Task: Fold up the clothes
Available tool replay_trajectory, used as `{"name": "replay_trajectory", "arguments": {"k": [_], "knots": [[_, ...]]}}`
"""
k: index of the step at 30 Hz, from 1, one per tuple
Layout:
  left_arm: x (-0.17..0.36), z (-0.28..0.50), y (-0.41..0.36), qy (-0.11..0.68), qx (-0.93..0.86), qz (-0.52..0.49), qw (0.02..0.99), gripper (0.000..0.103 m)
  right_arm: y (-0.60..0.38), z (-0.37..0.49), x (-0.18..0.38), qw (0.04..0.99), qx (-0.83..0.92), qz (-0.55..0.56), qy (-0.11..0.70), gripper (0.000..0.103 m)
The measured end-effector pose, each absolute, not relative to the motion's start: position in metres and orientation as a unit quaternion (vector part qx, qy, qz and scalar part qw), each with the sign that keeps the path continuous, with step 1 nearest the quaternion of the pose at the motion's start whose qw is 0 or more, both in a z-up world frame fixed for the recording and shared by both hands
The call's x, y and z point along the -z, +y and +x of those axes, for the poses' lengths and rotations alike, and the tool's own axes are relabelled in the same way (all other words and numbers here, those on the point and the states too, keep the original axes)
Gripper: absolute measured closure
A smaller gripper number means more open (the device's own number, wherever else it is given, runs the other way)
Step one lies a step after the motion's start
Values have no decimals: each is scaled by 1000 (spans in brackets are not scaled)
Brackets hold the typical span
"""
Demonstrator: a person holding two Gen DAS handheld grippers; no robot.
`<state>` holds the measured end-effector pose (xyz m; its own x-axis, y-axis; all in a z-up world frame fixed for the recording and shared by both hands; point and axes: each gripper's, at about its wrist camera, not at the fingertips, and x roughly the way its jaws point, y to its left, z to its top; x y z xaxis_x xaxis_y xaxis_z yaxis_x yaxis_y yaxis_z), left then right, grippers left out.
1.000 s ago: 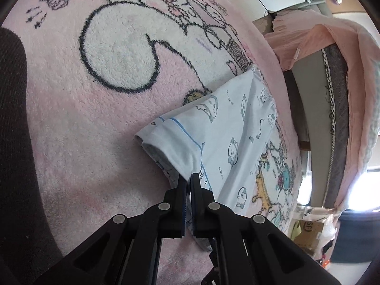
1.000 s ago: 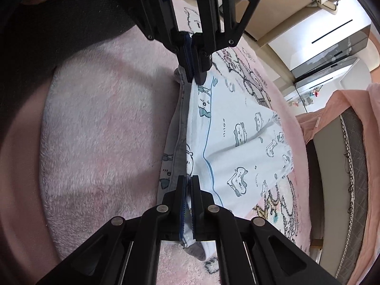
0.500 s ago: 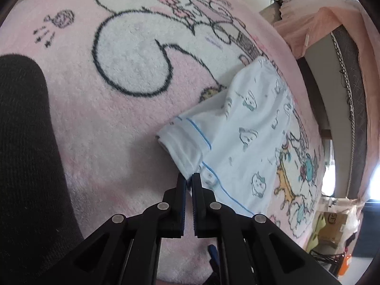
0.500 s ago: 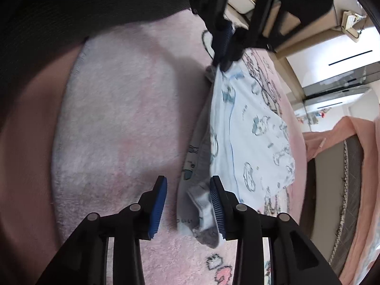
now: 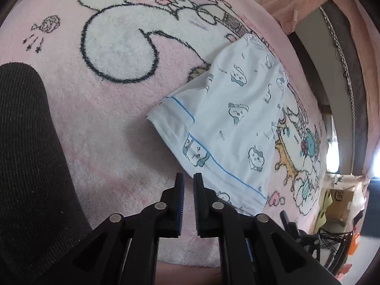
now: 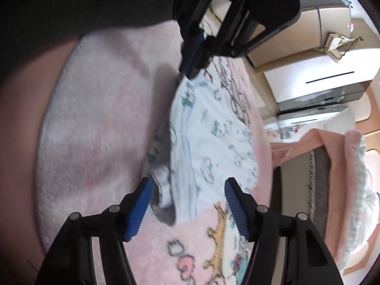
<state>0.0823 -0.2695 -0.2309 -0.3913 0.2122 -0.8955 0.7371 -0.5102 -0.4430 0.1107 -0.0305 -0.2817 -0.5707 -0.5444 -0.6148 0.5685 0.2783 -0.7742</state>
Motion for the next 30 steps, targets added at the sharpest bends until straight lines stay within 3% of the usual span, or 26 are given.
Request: {"name": "replay_trajectory", "arguments": {"k": [1,2,3,14,30], "knots": [[233,83,-268,464,694,519,186,58,-29,111,284,455,601,6,657,40],[235,83,-267,471,689,519,184,20,-28,111,286,447,601,0,662,40],[237,85,-266,484,686,513,180,10,-28,112,289,438,600,-8,669,40],[269,102,-272,662,607,418,135,10,-27,124,310,394,576,-65,714,32],[285,77,-262,647,613,432,136,10,-29,119,327,393,569,-30,721,31]]}}
